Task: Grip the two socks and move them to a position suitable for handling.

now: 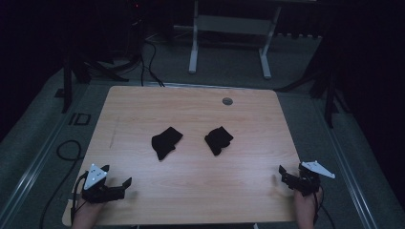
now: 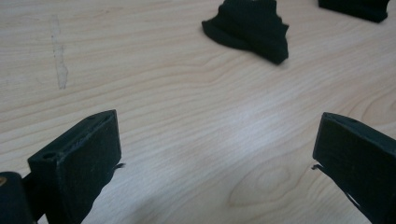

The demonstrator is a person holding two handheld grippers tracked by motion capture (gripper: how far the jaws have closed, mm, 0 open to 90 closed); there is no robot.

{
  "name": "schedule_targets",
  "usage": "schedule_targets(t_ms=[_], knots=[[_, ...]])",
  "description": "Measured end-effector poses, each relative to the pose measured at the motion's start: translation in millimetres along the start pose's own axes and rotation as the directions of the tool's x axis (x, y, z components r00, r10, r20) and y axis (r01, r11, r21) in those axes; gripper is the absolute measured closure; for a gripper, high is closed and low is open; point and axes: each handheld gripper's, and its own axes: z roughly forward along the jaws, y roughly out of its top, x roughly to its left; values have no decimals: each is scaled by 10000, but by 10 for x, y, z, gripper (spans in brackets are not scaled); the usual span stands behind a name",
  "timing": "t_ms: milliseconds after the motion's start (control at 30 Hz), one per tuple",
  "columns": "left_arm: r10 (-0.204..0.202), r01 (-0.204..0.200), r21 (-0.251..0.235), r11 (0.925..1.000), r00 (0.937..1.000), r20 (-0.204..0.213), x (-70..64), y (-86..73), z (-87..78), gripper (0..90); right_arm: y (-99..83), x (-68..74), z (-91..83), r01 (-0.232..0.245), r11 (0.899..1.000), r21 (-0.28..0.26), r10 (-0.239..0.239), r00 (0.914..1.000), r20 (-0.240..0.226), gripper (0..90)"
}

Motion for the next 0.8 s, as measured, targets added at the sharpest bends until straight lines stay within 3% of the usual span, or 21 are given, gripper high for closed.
schedule_targets(t_ms=[100, 200, 267, 333, 400, 533, 667, 733, 800], knots=[[-50, 50, -3, 10000, 10000, 1, 24, -1, -21, 14, 1, 22, 5, 229, 9996, 182, -225, 9995, -234, 134], [-156, 157, 8, 9999, 9995, -283, 22, 22, -37, 14, 18, 27, 4, 329, 9984, 470, -304, 9981, -543, 134], [-258, 255, -187, 9995, 9996, -135, -6, 40, -46, 14, 66, 68, -19, 788, 9949, 624, -730, 9933, -900, 132], [-254, 252, -171, 9995, 9996, -112, -18, 46, -43, 14, 84, 85, -25, 914, 9936, 659, -845, 9913, -1005, 132], [133, -133, -10, 9999, 9999, -63, -99, 51, -22, 14, 180, 187, -15, 1398, 9853, 986, -1213, 9773, -1736, 133], [105, -99, -128, 9999, 9988, 481, -166, 51, -8, 14, 226, 342, 17, 1924, 9769, 933, -1670, 9590, -2290, 132], [113, -84, -340, 9994, 9961, 880, -214, 66, -6, 14, 244, 495, 94, 2495, 9641, 911, -2122, 9299, -3005, 131], [238, -208, -338, 9992, 9956, 907, -241, 71, 3, 14, 263, 567, 149, 2836, 9545, 926, -2378, 9107, -3377, 131], [293, -262, -340, 9991, 9949, 960, -263, 76, 9, 14, 296, 630, 191, 3041, 9475, 990, -2502, 8977, -3627, 132]])
